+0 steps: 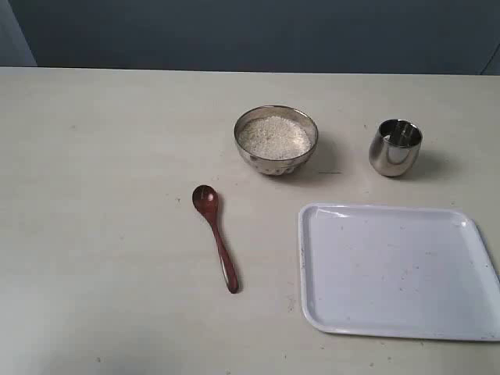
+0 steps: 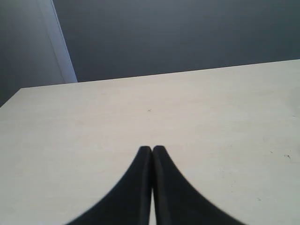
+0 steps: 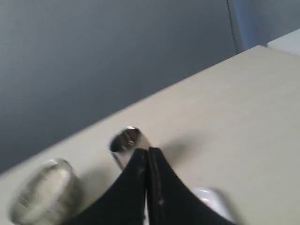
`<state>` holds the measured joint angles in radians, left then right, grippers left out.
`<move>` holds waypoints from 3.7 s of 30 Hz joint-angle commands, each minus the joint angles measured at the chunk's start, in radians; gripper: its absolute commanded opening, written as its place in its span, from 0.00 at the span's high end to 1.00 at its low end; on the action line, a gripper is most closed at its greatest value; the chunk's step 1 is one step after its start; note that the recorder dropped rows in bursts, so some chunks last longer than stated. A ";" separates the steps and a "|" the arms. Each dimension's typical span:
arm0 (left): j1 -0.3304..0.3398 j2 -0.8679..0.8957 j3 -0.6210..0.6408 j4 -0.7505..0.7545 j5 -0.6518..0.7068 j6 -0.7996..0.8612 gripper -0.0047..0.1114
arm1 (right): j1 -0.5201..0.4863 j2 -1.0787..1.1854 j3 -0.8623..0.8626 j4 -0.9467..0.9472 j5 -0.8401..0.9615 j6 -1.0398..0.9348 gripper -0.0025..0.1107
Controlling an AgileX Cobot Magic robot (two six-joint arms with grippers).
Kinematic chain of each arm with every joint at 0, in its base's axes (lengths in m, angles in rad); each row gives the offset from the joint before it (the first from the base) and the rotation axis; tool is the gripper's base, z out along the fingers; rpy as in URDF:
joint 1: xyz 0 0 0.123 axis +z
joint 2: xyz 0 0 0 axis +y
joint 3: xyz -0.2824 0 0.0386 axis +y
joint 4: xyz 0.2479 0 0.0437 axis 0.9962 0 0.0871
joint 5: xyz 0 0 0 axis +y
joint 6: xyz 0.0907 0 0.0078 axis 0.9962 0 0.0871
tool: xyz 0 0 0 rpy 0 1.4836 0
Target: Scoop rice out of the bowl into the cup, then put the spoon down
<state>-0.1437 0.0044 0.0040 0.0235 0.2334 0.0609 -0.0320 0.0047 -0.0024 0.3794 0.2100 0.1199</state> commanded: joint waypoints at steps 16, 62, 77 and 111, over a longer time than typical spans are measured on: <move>-0.008 -0.004 -0.004 -0.004 -0.001 -0.007 0.96 | -0.006 0.000 -0.180 0.161 -0.334 -0.041 0.98; -0.008 -0.004 -0.004 -0.004 -0.001 -0.007 0.96 | 0.929 1.875 -1.376 0.000 0.896 -0.226 0.59; -0.008 -0.004 -0.004 0.001 -0.001 -0.007 0.96 | 1.000 2.018 -1.376 -0.165 0.692 -0.056 0.59; -0.008 -0.004 -0.004 0.001 -0.001 -0.007 0.96 | 1.000 2.116 -1.376 -0.214 0.608 0.106 0.59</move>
<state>-0.1437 0.0044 0.0040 0.0242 0.2334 0.0609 0.9695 2.1211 -1.3818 0.1614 0.8197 0.2239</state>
